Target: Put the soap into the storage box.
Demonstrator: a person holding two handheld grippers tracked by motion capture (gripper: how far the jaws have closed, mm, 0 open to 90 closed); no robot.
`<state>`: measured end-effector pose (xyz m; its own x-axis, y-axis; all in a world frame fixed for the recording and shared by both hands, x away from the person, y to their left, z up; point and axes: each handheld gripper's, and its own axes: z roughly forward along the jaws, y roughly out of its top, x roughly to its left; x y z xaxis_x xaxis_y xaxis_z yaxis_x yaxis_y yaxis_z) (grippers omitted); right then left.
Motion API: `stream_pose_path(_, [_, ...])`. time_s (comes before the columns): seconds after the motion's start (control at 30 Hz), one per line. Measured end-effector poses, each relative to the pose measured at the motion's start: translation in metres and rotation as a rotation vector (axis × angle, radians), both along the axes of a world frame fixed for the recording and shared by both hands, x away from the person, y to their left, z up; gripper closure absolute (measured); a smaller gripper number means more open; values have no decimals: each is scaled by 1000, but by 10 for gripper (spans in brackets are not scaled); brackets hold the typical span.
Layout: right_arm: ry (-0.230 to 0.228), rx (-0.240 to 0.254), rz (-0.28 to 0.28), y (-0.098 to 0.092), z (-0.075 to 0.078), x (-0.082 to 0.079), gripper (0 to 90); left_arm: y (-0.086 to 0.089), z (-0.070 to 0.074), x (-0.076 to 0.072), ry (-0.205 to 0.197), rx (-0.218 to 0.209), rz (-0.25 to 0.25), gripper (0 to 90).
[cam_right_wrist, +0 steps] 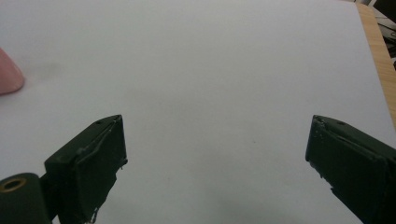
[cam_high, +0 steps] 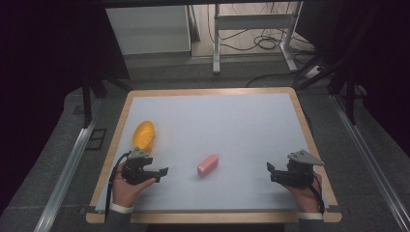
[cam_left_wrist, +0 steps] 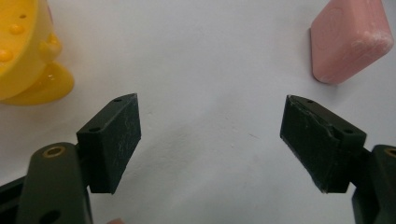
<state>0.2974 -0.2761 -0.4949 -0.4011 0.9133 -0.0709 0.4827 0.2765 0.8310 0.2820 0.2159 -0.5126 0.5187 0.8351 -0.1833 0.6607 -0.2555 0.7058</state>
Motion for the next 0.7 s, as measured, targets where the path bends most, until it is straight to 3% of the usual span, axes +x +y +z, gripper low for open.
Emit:
stream_pose_path(0.13, [-15, -18, -12, 0, 1, -2, 48, -1, 1, -1, -5, -3, -7, 205])
stream_pose_path(0.53, [-38, -12, -18, -3, 3, -6, 49, -2, 2, -1, -14, 14, -14, 206])
stream_pose_path(0.7, [-28, -10, -24, -5, 1, -6, 49, -2, 5, -3, -25, 27, -1, 211])
